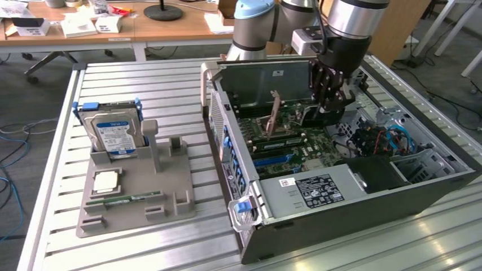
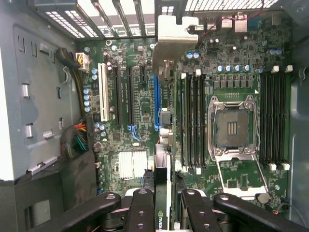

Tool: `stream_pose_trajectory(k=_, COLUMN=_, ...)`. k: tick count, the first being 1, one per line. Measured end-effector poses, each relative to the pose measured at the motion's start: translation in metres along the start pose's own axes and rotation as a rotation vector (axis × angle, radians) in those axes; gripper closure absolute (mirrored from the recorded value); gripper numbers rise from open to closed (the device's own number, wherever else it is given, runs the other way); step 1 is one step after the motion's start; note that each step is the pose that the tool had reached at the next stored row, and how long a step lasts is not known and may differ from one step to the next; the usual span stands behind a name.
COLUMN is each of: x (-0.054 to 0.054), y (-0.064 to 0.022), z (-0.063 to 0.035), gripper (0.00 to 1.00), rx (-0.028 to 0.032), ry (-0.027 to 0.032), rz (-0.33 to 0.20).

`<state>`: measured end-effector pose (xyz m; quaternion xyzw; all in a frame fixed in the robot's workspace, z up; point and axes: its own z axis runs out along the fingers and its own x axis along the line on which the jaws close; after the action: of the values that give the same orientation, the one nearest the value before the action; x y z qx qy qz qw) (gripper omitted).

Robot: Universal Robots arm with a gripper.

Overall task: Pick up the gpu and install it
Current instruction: 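Insert the gpu into the slot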

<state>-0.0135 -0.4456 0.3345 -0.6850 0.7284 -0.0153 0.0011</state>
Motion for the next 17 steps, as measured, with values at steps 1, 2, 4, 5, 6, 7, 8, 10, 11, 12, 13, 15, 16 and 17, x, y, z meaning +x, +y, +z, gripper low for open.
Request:
stream_pose_trajectory(k=1, x=0.0001, y=0.0017, z=0.0, gripper=0.74, rx=0.0001, ry=-0.0001, rz=0.0)
stream_pose_trajectory(k=2, x=0.0001, y=0.0025, z=0.0, gripper=0.74, rx=0.0001, ry=-0.0001, rz=0.0)
stream_pose_trajectory(k=4, x=0.0002, y=0.0025, z=-0.0001, gripper=0.74, rx=0.0001, ry=0.0001, rz=0.0)
stream_pose_trajectory(k=5, x=0.0002, y=0.0025, z=-0.0002, gripper=0.74, rx=0.0001, ry=0.0002, rz=0.0)
stream_pose_trajectory(k=6, x=0.0002, y=0.0026, z=-0.0001, gripper=0.74, rx=0.0001, ry=0.0, rz=0.0)
stream_pose_trajectory(k=7, x=0.0002, y=0.0025, z=-0.0001, gripper=0.74, rx=0.0001, ry=0.0001, rz=0.0)
stream_pose_trajectory(k=8, x=0.0002, y=0.0025, z=-0.0001, gripper=0.74, rx=0.0, ry=0.0001, rz=0.0)
stream_pose_trajectory(k=10, x=0.0002, y=0.0027, z=-0.0001, gripper=0.74, rx=0.0001, ry=0.0001, rz=0.0)
stream_pose_trajectory(k=11, x=0.0002, y=0.0032, z=-0.0001, gripper=0.74, rx=0.0001, ry=0.0001, rz=0.0)
stream_pose_trajectory(k=12, x=0.0002, y=0.004, z=-0.0001, gripper=0.74, rx=0.0, ry=0.0001, rz=0.0)
stream_pose_trajectory(k=13, x=0.0, y=0.005, z=-0.0002, gripper=0.74, rx=0.0, ry=0.0002, rz=0.0)
stream_pose_trajectory(k=15, x=0.0, y=0.006, z=-0.0002, gripper=0.74, rx=0.0, ry=0.0002, rz=0.001)
stream_pose_trajectory(k=16, x=0.0, y=0.006, z=-0.0002, gripper=0.74, rx=0.0001, ry=0.0001, rz=0.0)
stream_pose_trajectory(k=17, x=-0.0001, y=0.006, z=-0.0002, gripper=0.74, rx=0.0001, ry=0.0001, rz=0.0)
